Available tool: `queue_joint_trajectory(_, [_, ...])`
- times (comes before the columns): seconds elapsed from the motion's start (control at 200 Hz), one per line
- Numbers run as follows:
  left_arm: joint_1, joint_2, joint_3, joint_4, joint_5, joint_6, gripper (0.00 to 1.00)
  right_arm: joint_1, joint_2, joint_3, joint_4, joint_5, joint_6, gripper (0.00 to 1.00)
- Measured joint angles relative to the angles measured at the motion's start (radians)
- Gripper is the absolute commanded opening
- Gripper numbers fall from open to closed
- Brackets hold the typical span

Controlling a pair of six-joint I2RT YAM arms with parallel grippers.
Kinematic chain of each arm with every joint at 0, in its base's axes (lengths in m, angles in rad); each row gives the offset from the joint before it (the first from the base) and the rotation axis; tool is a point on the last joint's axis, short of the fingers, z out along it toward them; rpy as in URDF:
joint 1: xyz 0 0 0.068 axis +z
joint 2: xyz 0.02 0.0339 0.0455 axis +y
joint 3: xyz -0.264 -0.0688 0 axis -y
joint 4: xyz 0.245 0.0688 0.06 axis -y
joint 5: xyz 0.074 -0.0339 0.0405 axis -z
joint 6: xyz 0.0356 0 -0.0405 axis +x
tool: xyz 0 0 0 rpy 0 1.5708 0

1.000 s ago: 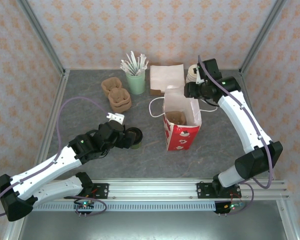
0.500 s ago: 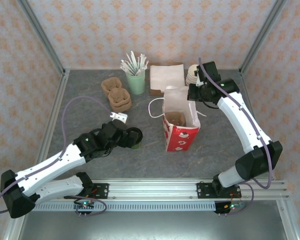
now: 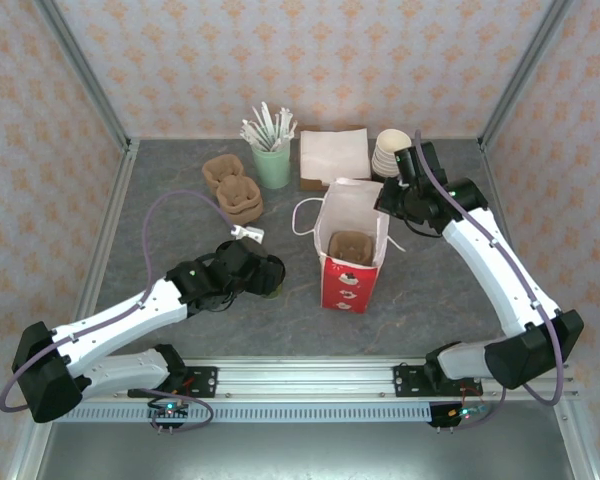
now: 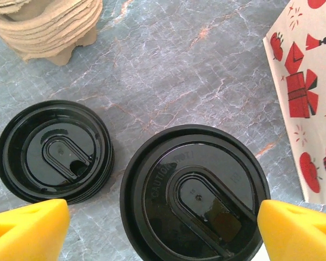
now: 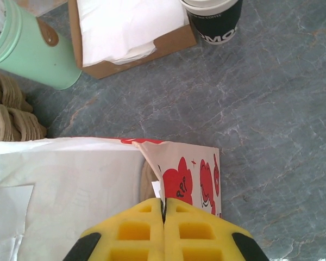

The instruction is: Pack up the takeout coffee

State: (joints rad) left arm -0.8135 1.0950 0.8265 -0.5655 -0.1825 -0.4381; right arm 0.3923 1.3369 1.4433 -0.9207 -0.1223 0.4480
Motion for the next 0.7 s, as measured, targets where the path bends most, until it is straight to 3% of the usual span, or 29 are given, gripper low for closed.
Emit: queue_joint_trajectory(0.701, [-0.051,0.113,0.007,-0.001,-0.01,-0.066,0.86,0.011,-0.021,-0.04,0.025,0.022,0.117,0.0])
